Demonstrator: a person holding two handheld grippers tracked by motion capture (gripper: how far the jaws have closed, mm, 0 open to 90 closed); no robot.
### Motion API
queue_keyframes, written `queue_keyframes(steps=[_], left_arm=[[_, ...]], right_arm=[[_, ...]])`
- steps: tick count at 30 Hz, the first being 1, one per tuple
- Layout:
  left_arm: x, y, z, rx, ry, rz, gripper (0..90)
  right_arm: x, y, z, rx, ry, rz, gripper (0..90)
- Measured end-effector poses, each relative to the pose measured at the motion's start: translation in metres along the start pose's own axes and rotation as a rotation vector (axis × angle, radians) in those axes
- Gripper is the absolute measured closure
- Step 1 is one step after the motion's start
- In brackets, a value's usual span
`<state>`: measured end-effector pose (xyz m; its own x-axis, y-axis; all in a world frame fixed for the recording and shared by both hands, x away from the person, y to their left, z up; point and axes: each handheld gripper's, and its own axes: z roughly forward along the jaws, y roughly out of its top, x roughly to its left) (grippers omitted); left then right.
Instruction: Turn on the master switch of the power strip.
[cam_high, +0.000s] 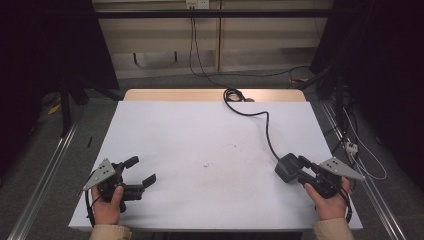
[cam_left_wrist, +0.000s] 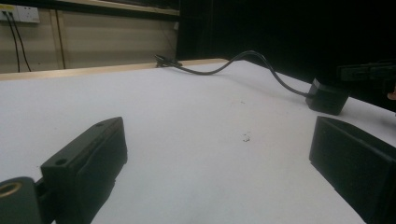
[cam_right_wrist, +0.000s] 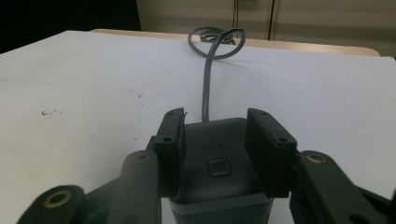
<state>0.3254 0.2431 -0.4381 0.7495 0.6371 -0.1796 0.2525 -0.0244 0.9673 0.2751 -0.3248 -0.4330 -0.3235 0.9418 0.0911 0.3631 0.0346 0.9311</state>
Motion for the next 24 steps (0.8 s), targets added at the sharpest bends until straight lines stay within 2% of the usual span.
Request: queue_keyframes(steps=[9,24], left_arm=[[0.0000,0.0001,0.0004,0.001,-0.003,0.000,3.9],[0.0002,0.0005,0.0021,0.004,-0.012,0.006,3.9]], right_arm=[[0.0014,0.0001,0.0012,0.006,0.009,0.016,49.1],[0.0014,0.0000,0.0018,0.015,0.019,0.050,27.3]])
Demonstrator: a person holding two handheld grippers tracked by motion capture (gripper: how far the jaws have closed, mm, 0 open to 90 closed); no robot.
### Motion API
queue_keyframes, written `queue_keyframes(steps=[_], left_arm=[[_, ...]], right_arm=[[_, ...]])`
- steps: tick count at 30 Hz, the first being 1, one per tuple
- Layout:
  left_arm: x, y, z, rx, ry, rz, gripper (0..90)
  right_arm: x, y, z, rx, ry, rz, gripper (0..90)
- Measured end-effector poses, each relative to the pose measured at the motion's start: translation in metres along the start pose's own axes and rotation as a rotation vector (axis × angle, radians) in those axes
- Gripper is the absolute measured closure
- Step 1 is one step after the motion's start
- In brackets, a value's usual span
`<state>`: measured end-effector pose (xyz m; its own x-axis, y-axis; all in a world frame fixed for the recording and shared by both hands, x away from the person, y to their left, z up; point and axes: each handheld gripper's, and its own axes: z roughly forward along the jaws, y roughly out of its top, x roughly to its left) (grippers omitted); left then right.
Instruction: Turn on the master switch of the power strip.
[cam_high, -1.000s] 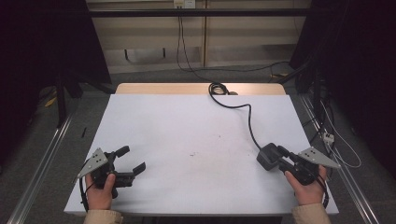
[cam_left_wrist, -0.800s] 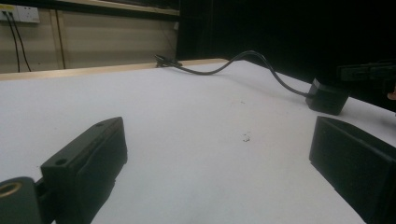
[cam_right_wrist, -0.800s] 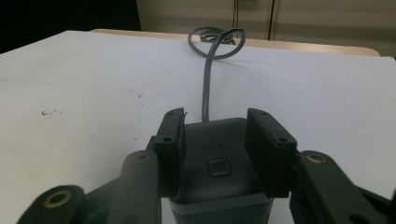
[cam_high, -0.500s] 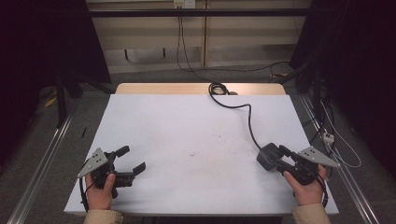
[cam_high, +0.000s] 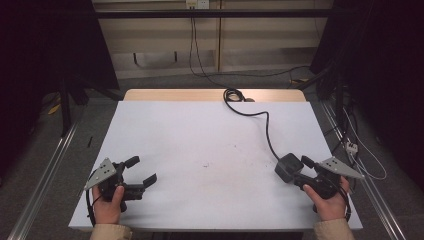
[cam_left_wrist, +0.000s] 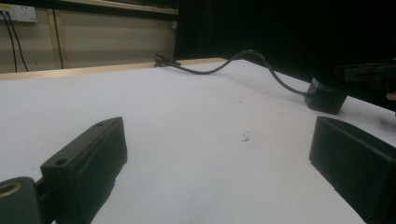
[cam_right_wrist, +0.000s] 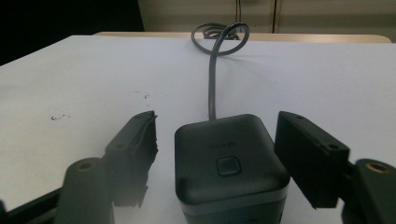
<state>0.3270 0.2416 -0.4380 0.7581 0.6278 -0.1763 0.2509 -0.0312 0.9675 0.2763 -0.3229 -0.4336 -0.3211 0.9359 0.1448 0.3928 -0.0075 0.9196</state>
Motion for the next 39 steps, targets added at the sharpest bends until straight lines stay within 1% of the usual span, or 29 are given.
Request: queue_keyframes(steps=[3,8,16,22,27,31,39], left_arm=[[0.000,0.000,0.000,-0.002,0.002,-0.006,3.9],[0.000,0.000,0.000,0.000,-0.001,-0.001,3.9],[0.000,0.000,0.000,-0.001,-0.002,-0.002,3.8],[0.000,0.000,0.000,-0.002,-0.002,-0.001,3.7],[0.000,0.001,0.000,-0.001,-0.004,-0.001,3.7],[0.000,0.001,0.000,-0.003,-0.004,-0.001,3.7],[0.000,0.000,0.000,-0.002,-0.005,-0.002,3.7]], right_arm=[[0.000,0.000,0.000,-0.004,-0.002,-0.003,24.3],[0.002,0.000,0.001,-0.002,0.004,0.003,19.5],[0.003,0.000,0.001,-0.021,0.027,0.002,14.4],[0.005,-0.001,0.001,-0.035,0.046,-0.001,12.9],[0.007,-0.002,0.001,-0.032,0.057,-0.002,11.7],[0.009,-0.003,0.001,-0.031,0.062,-0.010,10.7],[0.015,-0.005,0.001,-0.026,0.091,-0.038,10.0]])
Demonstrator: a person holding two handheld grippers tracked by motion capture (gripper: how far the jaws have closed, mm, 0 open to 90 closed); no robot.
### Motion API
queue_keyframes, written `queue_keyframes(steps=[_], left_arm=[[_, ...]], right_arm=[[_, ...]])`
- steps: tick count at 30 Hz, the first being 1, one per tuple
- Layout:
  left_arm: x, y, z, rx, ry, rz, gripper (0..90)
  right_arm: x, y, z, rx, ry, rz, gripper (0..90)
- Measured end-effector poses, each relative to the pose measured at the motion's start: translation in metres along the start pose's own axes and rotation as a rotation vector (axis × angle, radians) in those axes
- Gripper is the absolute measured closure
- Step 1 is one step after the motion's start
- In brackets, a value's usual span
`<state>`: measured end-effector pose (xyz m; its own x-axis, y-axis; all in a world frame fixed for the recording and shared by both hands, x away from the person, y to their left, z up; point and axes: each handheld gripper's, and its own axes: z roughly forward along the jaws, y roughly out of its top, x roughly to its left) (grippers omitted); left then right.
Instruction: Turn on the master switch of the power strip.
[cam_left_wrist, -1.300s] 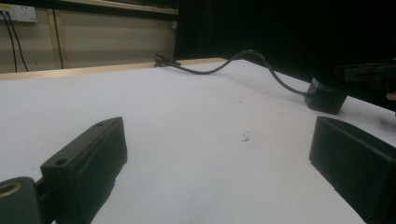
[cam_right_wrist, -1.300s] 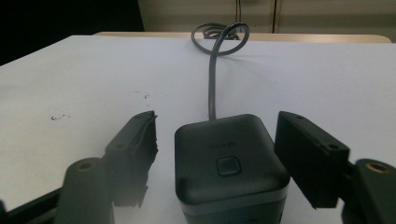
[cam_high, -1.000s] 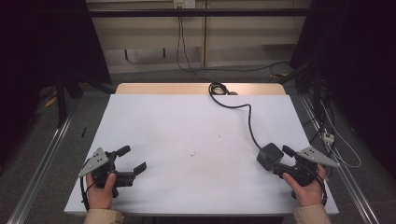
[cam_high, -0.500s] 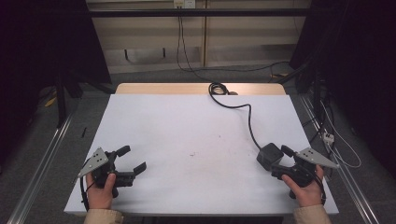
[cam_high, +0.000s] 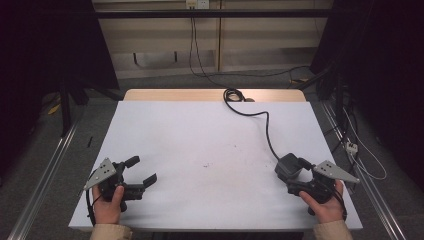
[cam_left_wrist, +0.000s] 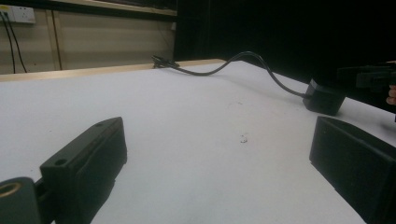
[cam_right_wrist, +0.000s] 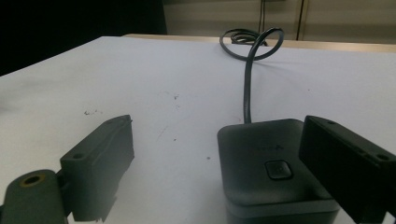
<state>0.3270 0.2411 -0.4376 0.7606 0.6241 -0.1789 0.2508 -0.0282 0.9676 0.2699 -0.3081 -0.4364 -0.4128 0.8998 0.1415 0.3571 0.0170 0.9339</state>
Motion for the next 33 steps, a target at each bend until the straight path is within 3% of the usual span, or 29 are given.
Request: queue_keyframes(steps=[33], left_arm=[[-0.0004,-0.0005,0.0026,0.010,-0.008,0.002,3.7]], right_arm=[[0.0085,-0.0074,-0.0020,0.019,0.070,-0.054,10.1]])
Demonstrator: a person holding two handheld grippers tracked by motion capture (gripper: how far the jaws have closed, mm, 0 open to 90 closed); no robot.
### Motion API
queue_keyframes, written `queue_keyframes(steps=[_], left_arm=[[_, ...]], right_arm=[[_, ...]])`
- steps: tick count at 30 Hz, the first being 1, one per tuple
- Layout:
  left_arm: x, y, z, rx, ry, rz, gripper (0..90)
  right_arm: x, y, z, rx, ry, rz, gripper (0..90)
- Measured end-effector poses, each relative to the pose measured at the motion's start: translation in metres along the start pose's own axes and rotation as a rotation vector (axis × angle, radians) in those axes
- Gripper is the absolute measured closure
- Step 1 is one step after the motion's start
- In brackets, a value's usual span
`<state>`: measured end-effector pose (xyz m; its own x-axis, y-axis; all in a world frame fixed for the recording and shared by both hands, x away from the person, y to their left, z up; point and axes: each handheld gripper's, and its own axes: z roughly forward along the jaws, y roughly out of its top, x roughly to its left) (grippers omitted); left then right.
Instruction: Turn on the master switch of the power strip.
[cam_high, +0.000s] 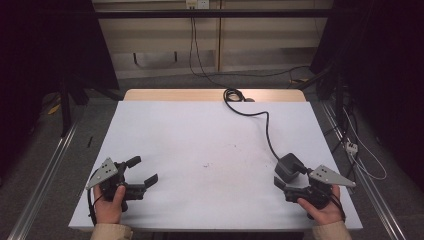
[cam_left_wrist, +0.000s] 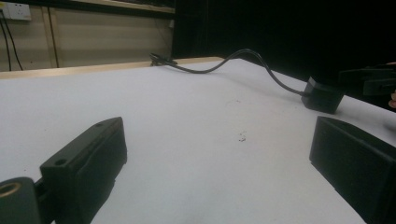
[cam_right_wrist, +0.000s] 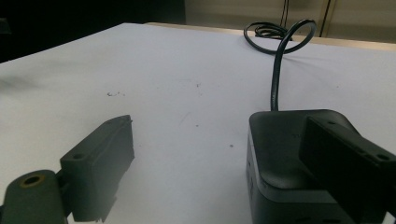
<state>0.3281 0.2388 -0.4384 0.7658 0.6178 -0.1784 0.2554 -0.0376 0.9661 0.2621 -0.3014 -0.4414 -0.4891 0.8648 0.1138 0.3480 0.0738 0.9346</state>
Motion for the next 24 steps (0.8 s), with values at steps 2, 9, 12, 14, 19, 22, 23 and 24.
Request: queue_keyframes(steps=[2,9,12,14,19,22,23,24], left_arm=[[0.0001,0.0000,0.0000,0.000,0.000,0.000,3.7],[-0.0003,-0.0002,0.0012,0.003,-0.001,-0.002,3.7],[-0.0005,-0.0002,0.0017,0.004,-0.001,-0.002,3.7],[-0.0006,-0.0003,0.0021,0.005,-0.001,-0.005,3.7],[-0.0007,-0.0002,0.0027,0.007,0.001,-0.004,3.7],[-0.0004,-0.0002,0.0032,0.013,0.000,0.000,3.7],[-0.0008,-0.0004,0.0036,0.013,0.000,-0.005,3.7],[-0.0007,-0.0004,0.0039,0.012,-0.001,-0.007,3.7]], right_arm=[[0.0005,-0.0003,0.0000,-0.003,0.003,-0.003,10.1],[0.0033,-0.0014,0.0008,0.004,0.014,-0.013,10.2],[0.0039,-0.0015,0.0008,0.002,0.021,-0.018,10.3],[0.0041,-0.0017,0.0007,0.003,0.024,-0.020,10.2],[0.0044,-0.0022,0.0008,0.006,0.033,-0.017,10.4],[0.0047,-0.0024,0.0010,0.007,0.035,-0.018,10.4],[0.0046,-0.0026,0.0009,0.007,0.037,-0.023,10.4],[0.0047,-0.0026,0.0008,0.007,0.038,-0.026,10.4]])
